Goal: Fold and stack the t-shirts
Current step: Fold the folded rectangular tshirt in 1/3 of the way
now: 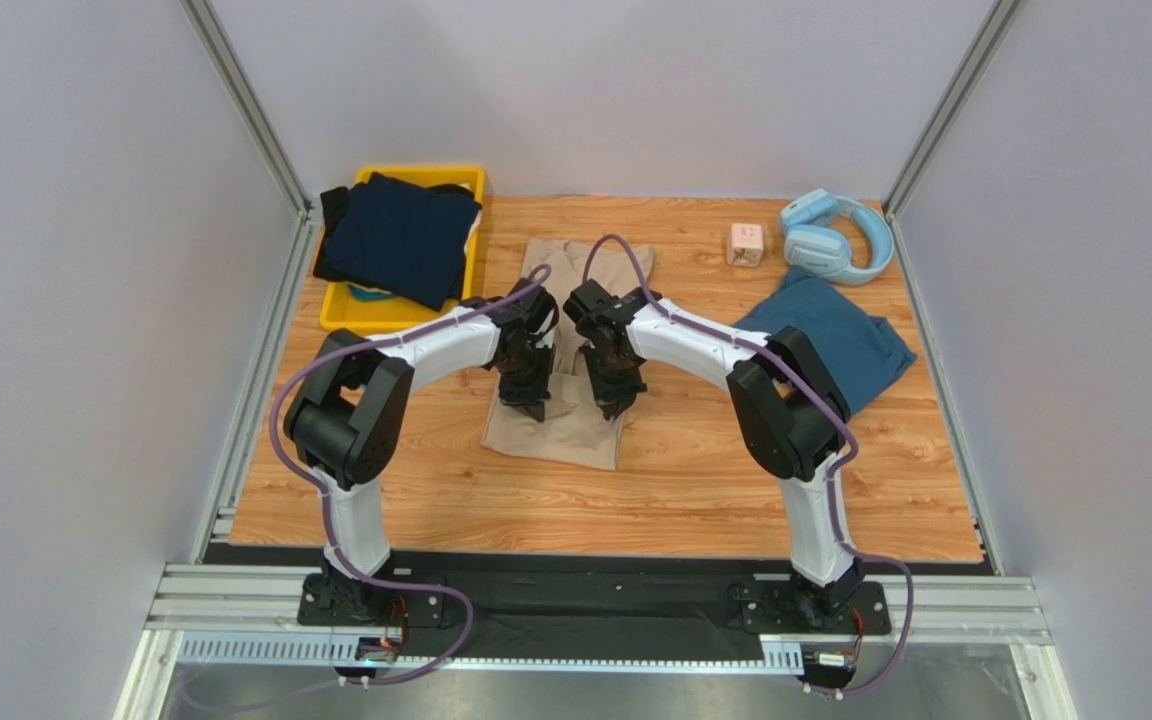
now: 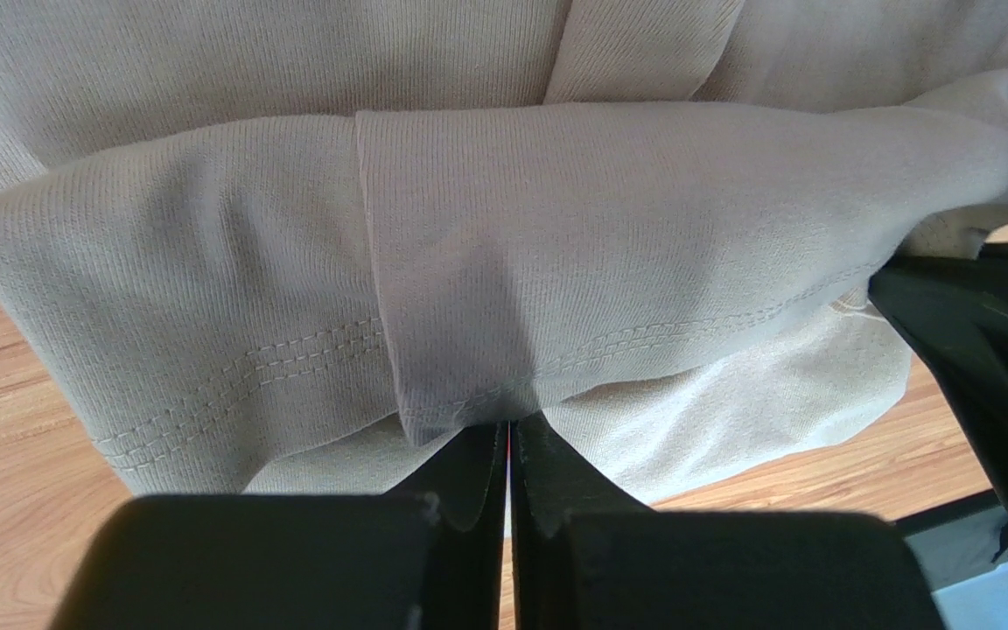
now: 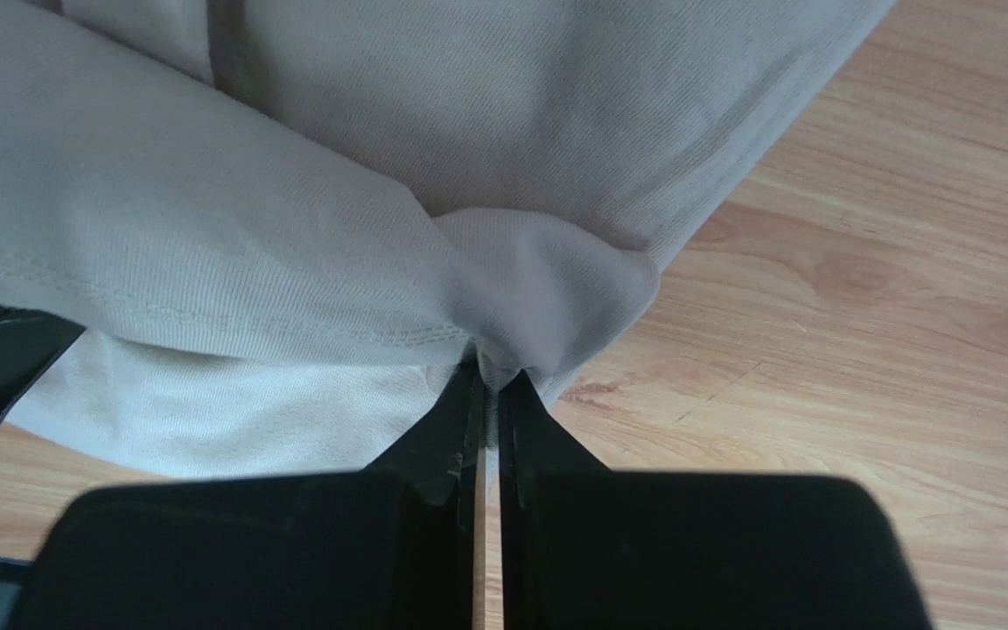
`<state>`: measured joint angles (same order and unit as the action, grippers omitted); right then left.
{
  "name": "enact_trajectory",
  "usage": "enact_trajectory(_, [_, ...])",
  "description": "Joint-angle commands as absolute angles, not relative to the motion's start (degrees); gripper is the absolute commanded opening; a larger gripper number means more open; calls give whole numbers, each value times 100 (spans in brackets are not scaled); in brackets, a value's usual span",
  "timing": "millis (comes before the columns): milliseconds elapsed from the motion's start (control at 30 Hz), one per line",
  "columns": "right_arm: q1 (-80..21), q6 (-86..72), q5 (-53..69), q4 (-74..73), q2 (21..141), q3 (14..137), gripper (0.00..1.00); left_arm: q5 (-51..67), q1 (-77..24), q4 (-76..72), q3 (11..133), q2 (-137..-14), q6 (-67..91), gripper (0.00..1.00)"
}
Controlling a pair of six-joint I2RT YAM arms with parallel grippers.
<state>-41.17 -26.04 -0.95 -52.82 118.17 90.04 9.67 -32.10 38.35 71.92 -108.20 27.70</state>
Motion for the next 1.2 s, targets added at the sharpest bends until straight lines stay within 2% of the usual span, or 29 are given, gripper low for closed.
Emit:
enact_trajectory(0, [-4131,-2558,-79,-5115,11813,9228,0,932,-3217,3656,6944,-10749,2672,0])
enact_trajectory(433, [-3551,-2584,-97,-5598,11680,10291,0,589,-3226,3507,5775,-10187,2882,0])
enact_trajectory(667, [-3069,-2522,184,-5783,12278,11196,0,396,-3226,3480,5344,-9686,2857,0])
enact_trajectory(933, [-2593,-2724,817,-6310,13051,12594,0,141,-3226,3630,5414,-9633,2786,0])
enact_trajectory(1167, [-2391,-2812,844,-6363,12666,11963,1,9,-3226,3735,5581,-9738,2848,0])
